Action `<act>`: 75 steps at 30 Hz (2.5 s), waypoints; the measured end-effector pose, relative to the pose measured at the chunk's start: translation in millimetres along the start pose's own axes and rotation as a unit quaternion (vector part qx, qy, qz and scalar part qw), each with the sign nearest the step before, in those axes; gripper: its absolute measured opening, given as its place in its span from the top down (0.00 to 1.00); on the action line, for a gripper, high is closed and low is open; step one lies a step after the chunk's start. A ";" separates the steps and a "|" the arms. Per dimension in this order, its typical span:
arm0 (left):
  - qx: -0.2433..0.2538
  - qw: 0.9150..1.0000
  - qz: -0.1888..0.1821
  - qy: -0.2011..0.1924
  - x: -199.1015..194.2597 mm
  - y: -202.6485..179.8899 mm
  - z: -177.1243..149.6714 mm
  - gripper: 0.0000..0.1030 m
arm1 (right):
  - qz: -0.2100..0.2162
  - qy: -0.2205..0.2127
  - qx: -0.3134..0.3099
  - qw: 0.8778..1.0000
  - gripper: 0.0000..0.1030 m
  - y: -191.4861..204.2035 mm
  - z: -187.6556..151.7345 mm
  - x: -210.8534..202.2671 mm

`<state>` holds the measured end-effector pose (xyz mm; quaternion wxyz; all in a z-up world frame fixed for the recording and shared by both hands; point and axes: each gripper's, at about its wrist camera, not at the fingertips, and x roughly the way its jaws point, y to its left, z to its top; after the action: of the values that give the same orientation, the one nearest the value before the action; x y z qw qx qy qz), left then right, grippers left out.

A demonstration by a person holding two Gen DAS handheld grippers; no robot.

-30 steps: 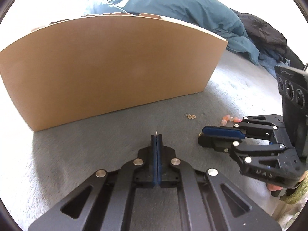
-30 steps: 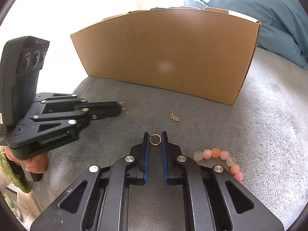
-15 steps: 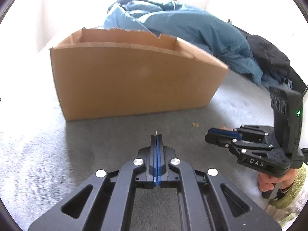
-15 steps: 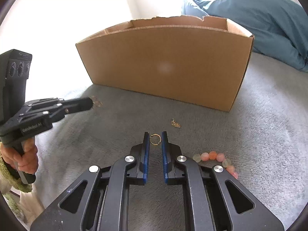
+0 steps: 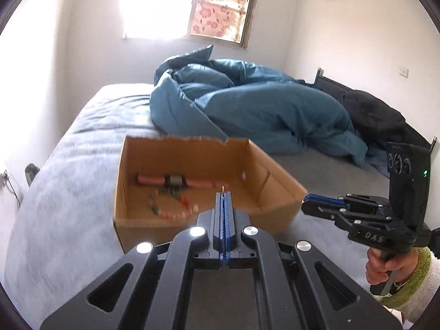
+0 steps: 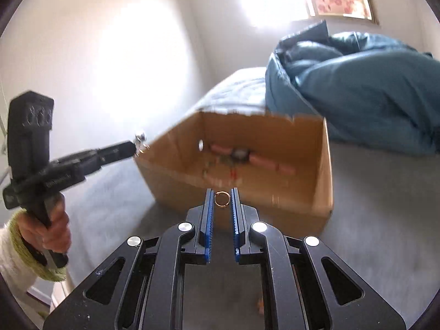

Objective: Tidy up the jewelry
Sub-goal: 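Carry the butterfly charm and hoop over the box and open both tools, then lower the right tool to the pink bead bracelet while the left tool lowers to a small gold charm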

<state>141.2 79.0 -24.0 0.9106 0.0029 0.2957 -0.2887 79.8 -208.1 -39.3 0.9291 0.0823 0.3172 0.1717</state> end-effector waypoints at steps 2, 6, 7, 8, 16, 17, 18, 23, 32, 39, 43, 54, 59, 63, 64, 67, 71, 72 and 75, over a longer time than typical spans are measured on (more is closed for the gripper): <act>-0.002 1.000 0.003 0.005 11.3 6.5 9.5 1.00 | -0.001 0.000 -0.003 1.000 0.90 -3.0 14.4 7.5; -0.008 0.999 0.028 0.044 53.7 24.0 23.9 1.00 | 0.002 0.027 0.004 1.000 0.90 -12.0 26.7 39.5; -0.007 0.998 0.036 0.055 63.6 27.5 24.8 1.00 | 0.003 0.034 0.004 0.999 0.90 -10.6 27.7 49.5; -0.005 0.997 0.045 0.065 73.0 30.9 25.3 1.00 | 0.000 0.043 0.006 0.999 0.90 -13.6 29.0 59.3; -0.018 0.987 0.095 0.125 123.1 56.5 16.1 0.99 | 0.024 0.097 0.059 0.993 0.86 -37.5 35.8 115.4; -0.020 0.987 0.095 0.125 123.8 57.1 15.9 0.99 | 0.023 0.099 0.062 0.993 0.82 -40.0 36.3 117.3; -0.020 0.987 0.097 0.127 124.3 56.8 16.0 0.99 | 0.026 0.100 0.065 0.993 0.80 -41.3 35.9 118.7; -0.007 0.988 0.103 0.119 122.3 53.6 14.0 0.83 | 0.029 0.092 0.073 0.993 0.75 -45.3 34.8 114.5; -0.022 0.991 0.103 0.082 97.8 51.3 21.7 0.68 | 0.035 0.048 0.100 0.993 0.74 -56.2 43.6 75.5; -0.021 0.994 0.094 0.050 51.5 34.1 21.0 0.62 | 0.023 0.014 0.098 0.995 0.67 -47.5 40.5 25.5; -0.015 0.995 0.091 0.047 26.2 17.7 11.9 0.61 | 0.008 0.003 0.088 0.996 0.65 -40.6 28.3 -4.0; -0.029 0.992 0.094 0.082 -2.0 -20.3 -25.4 0.59 | -0.038 0.024 0.098 0.994 0.65 -32.4 -32.4 -41.5; -0.027 0.991 0.090 0.091 -1.2 -31.9 -38.6 0.59 | -0.062 0.046 0.092 0.993 0.60 -30.3 -58.2 -41.1; -0.019 0.991 0.092 0.094 1.1 -37.0 -43.6 0.57 | -0.080 0.056 0.073 0.993 0.55 -25.8 -69.9 -37.4; -0.019 0.991 0.091 0.095 2.1 -37.0 -43.4 0.56 | -0.081 0.058 0.070 0.993 0.54 -25.1 -72.0 -36.0; -0.016 0.991 0.093 0.095 3.1 -39.7 -43.5 0.56 | -0.086 0.062 0.064 0.992 0.54 -24.0 -75.8 -33.6; -0.007 0.991 0.098 0.094 3.9 -43.1 -40.9 0.55 | -0.084 0.063 0.063 0.993 0.54 -24.0 -77.5 -28.7; -0.006 0.991 0.099 0.094 4.0 -44.0 -40.1 0.55 | -0.083 0.062 0.064 0.993 0.54 -24.5 -77.5 -27.6; 0.000 0.990 0.105 0.092 3.4 -46.5 -37.5 0.54 | -0.079 0.062 0.064 0.993 0.54 -25.1 -78.0 -25.5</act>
<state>98.7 45.1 -49.1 0.9048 0.0606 0.3761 -0.1903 19.5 -237.5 -92.8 0.9112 0.1055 0.3899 0.0815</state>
